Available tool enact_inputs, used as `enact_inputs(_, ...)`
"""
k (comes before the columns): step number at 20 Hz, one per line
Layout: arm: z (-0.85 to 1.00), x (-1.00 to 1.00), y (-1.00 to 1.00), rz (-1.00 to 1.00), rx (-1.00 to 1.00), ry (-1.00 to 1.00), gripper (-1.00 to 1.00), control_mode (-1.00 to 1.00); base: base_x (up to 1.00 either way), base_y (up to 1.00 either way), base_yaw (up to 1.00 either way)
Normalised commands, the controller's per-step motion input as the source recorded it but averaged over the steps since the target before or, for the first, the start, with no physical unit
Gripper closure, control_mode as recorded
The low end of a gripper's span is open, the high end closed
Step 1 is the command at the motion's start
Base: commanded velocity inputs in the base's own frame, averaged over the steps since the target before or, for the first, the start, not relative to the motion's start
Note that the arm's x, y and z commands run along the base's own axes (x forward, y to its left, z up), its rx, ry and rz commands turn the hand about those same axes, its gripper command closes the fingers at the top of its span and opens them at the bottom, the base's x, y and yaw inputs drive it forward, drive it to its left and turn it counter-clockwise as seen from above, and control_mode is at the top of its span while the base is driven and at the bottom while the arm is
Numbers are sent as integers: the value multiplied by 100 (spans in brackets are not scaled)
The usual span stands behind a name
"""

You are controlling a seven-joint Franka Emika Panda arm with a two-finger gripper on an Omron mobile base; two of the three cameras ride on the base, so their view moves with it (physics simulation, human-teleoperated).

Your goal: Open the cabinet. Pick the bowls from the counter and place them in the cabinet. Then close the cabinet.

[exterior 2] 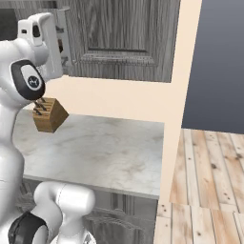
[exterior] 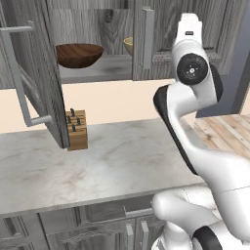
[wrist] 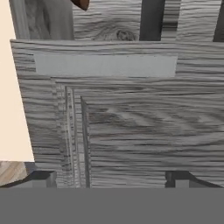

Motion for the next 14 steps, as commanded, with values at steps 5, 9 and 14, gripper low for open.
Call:
enact_inputs(5,0,-79,2,-20,-2,-4,-100,-100,0,0,0)
enact_inputs(9,0,-77,0,-21,-4,-2,-100,-100,0,0,0)
enact_inputs(14,0,-74,5,-20,-3,-2,-100,-100,0,0,0)
